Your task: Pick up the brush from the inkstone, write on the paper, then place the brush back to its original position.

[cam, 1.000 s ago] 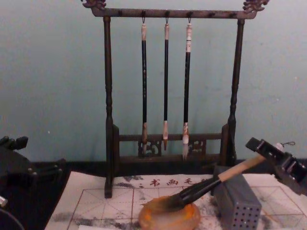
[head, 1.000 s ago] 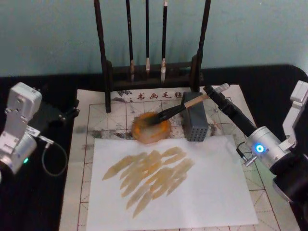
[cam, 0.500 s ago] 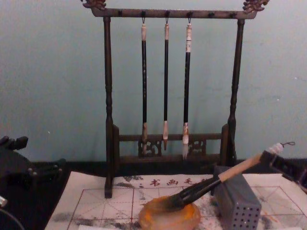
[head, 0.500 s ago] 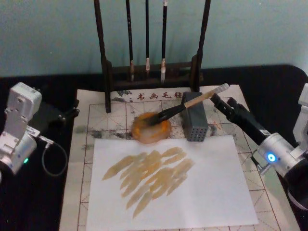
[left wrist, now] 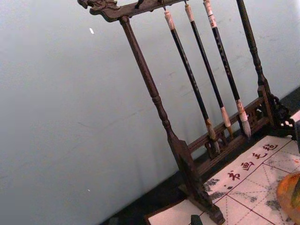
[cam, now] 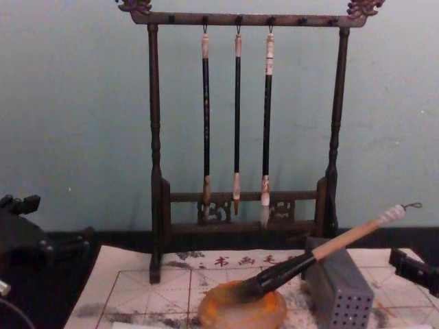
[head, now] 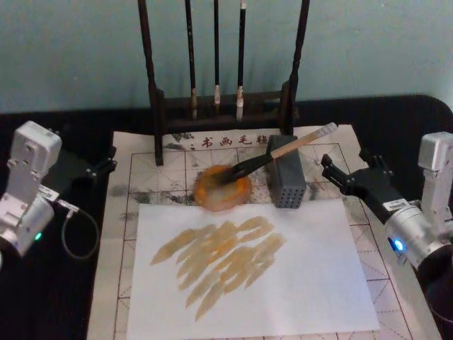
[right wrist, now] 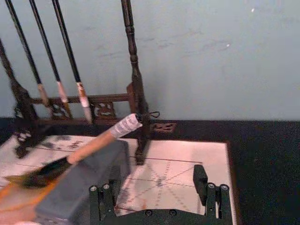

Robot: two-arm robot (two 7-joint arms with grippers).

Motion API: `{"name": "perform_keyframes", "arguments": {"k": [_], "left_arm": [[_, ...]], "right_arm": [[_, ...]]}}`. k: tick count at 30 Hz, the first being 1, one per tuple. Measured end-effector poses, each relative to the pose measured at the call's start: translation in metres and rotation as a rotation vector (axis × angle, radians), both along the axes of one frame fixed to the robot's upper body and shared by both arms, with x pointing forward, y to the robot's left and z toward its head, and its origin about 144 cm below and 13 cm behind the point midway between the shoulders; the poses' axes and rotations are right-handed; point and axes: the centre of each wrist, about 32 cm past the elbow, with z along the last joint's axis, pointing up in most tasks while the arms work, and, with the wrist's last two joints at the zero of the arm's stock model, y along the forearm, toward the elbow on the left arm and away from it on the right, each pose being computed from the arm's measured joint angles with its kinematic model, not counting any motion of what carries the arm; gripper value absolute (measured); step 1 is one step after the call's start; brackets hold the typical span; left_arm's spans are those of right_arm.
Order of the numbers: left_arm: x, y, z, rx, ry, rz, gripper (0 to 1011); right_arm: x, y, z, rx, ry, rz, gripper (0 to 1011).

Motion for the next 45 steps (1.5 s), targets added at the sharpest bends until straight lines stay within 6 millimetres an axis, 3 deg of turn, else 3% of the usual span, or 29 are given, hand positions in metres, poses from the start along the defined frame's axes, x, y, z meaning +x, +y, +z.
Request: {"name": "perform_keyframes", "arguments": {"k": [10, 45], "left_arm": [[0.0, 0.0, 0.0, 0.0, 0.0, 0.0, 1001], [0.0, 0.0, 0.0, 0.0, 0.0, 0.0, 1001]], "right_arm": [[-0.0003, 0.0096, -0.0066, -0.102, -0.044, -0.057, 1000], [0.0015, 0.01, -0.0067, -0.088, -0.044, -0.068, 1000]]}}
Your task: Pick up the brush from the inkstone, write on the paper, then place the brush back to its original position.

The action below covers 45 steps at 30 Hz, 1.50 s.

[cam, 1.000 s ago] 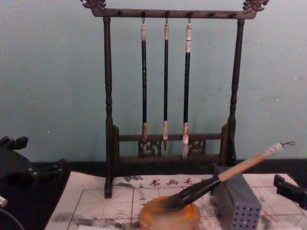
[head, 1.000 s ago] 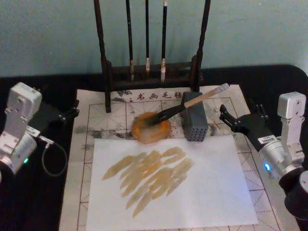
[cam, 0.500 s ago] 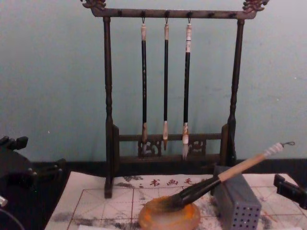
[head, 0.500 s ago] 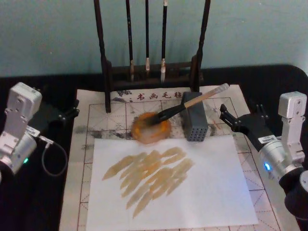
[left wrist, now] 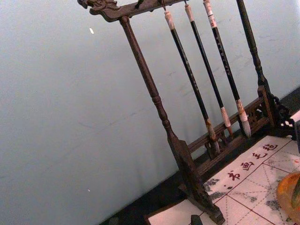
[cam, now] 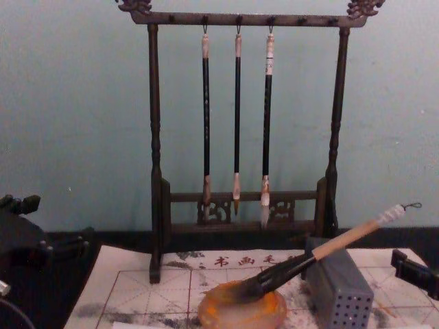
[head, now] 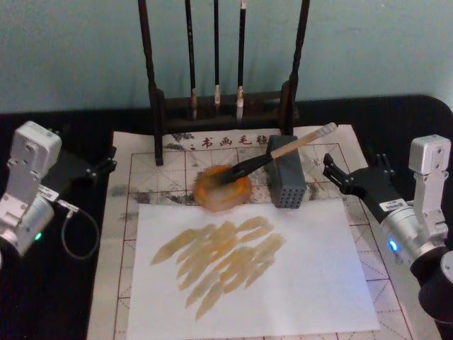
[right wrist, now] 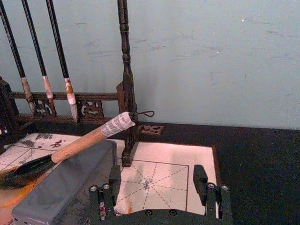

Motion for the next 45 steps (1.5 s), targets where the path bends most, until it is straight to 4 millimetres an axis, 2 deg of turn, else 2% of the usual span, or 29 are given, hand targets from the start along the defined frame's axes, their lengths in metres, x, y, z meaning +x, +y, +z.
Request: {"name": "perform_keyframes", "arguments": {"k": [45], "left_arm": [[0.0, 0.0, 0.0, 0.0, 0.0, 0.0, 1001]], "right_arm": [[-0.0001, -0.0002, 0.0, -0.002, 0.0, 0.0, 1000]]}}
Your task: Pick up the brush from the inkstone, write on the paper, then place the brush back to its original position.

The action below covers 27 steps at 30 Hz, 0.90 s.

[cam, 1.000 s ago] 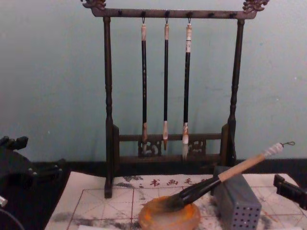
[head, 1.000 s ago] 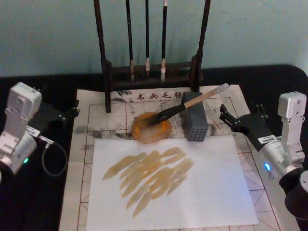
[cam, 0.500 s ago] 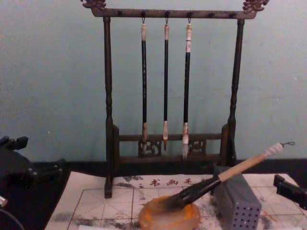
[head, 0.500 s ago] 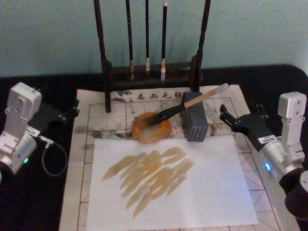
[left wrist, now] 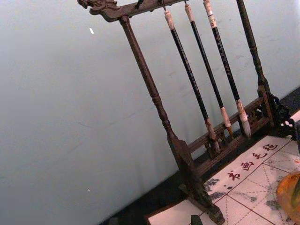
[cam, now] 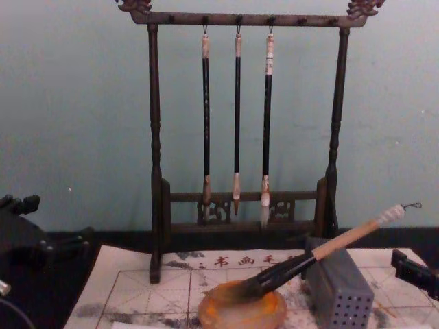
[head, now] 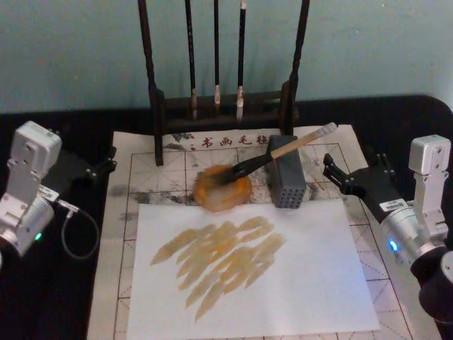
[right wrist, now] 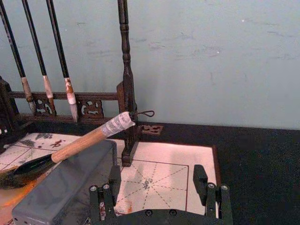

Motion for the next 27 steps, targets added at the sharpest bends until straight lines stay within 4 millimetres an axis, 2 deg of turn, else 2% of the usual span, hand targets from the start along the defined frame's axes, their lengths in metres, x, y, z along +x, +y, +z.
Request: {"name": "perform_keyframes", "arguments": {"k": [27], "left_arm": [[0.0, 0.0, 0.0, 0.0, 0.0, 0.0, 1001]], "right_arm": [[0.0, 0.0, 0.0, 0.0, 0.0, 0.0, 1000]]}}
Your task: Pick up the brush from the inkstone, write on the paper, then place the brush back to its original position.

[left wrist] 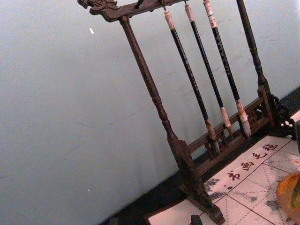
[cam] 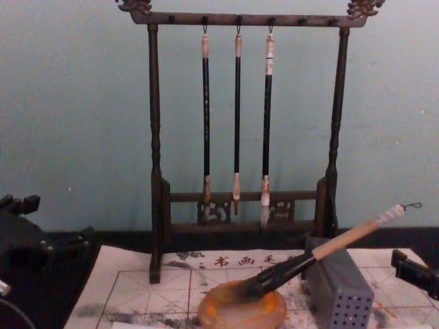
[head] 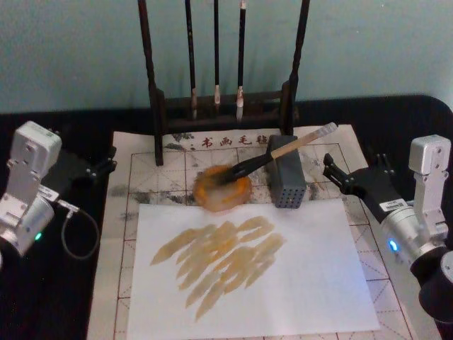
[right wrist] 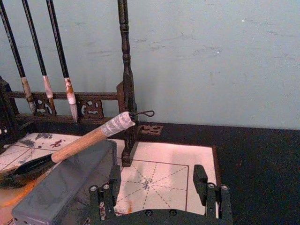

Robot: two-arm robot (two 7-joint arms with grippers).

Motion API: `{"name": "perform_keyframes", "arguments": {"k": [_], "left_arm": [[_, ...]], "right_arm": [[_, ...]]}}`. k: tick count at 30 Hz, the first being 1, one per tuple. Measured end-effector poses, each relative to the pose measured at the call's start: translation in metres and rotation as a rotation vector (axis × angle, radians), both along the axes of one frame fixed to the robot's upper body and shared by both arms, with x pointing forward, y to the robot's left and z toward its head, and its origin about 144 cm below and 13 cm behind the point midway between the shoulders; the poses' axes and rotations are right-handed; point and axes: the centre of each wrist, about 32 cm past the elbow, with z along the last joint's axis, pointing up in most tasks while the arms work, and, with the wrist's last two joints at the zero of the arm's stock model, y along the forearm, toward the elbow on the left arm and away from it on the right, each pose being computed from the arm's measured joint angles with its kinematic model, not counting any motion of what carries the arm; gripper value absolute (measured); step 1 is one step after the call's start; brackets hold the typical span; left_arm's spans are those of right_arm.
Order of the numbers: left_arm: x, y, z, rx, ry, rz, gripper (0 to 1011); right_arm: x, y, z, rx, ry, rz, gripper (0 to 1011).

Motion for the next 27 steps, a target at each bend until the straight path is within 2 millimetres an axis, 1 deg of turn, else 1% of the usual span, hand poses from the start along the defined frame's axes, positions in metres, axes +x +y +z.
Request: {"name": "perform_keyframes", "arguments": {"k": [27], "left_arm": [[0.0, 0.0, 0.0, 0.0, 0.0, 0.0, 1001]], "right_arm": [[0.0, 0.0, 0.0, 0.0, 0.0, 0.0, 1000]]}}
